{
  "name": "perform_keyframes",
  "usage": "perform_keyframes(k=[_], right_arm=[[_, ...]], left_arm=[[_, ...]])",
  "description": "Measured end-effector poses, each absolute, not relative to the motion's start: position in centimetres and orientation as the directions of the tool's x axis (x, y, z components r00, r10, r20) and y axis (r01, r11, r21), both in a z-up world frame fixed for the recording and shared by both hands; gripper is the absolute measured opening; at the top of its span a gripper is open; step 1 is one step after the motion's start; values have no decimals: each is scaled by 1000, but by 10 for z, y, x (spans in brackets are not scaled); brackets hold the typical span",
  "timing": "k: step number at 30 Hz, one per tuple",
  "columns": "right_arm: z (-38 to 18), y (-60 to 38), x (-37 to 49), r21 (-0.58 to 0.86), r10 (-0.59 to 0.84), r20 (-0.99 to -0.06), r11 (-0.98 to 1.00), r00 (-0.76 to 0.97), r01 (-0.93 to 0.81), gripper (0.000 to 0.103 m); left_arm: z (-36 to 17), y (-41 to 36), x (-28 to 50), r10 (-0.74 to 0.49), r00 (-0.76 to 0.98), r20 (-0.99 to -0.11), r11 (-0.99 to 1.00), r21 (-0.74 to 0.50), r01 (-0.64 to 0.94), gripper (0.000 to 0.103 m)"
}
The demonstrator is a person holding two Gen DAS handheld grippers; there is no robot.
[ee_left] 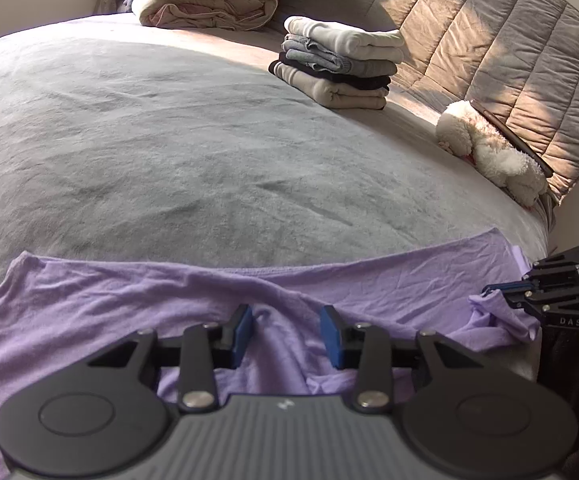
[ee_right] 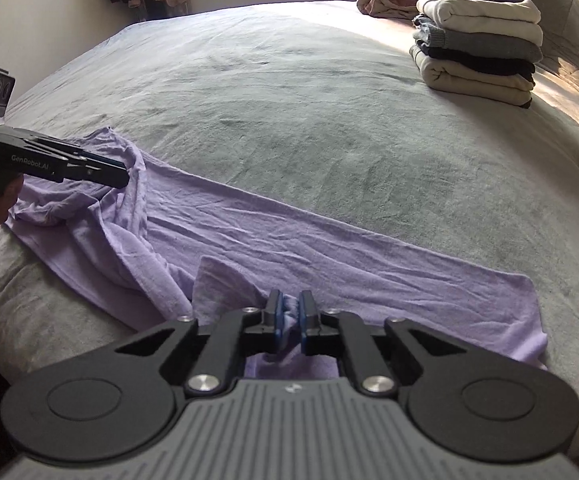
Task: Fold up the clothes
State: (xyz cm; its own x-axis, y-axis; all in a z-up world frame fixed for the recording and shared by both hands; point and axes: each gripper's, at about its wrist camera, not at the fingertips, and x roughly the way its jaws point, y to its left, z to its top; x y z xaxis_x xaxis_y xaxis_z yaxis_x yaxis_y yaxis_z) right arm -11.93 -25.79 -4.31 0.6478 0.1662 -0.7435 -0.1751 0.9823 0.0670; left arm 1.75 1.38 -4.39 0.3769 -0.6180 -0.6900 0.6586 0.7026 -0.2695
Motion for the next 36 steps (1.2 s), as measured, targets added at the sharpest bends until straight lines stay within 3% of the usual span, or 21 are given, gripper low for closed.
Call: perform_keyframes(k=[14,24,28,32,34,36], right_arm=[[10,-308,-155,-45,-72,-614,997,786,56,5],[-8,-318,-150,-82,-116,-683,993,721,82,5],[-16,-319,-148,-76,-107,-706,994,700,76,14],[-14,-317,-144,-41,-57,-709,998,703,39,16],[-14,-313,-139,-25,-21,-706,1000,708,5,32],[-15,-308,-133,-9,18,-705,999,709,-35,37]], left_arm=[[-31,6,-5,-659,307,-687,616,-258,744,38],[-32,-16,-57,-679,89,-729,366,-231,901,38],[-21,-12,-60,-729,55,-682,317,-265,910,38],[-10,-1,-48,-775,104,-624,360,-300,884,44],[-9,5,-36,-770,160,-618,426,-310,850,47],[-11,9,-24,-751,211,-625,492,-317,811,47]])
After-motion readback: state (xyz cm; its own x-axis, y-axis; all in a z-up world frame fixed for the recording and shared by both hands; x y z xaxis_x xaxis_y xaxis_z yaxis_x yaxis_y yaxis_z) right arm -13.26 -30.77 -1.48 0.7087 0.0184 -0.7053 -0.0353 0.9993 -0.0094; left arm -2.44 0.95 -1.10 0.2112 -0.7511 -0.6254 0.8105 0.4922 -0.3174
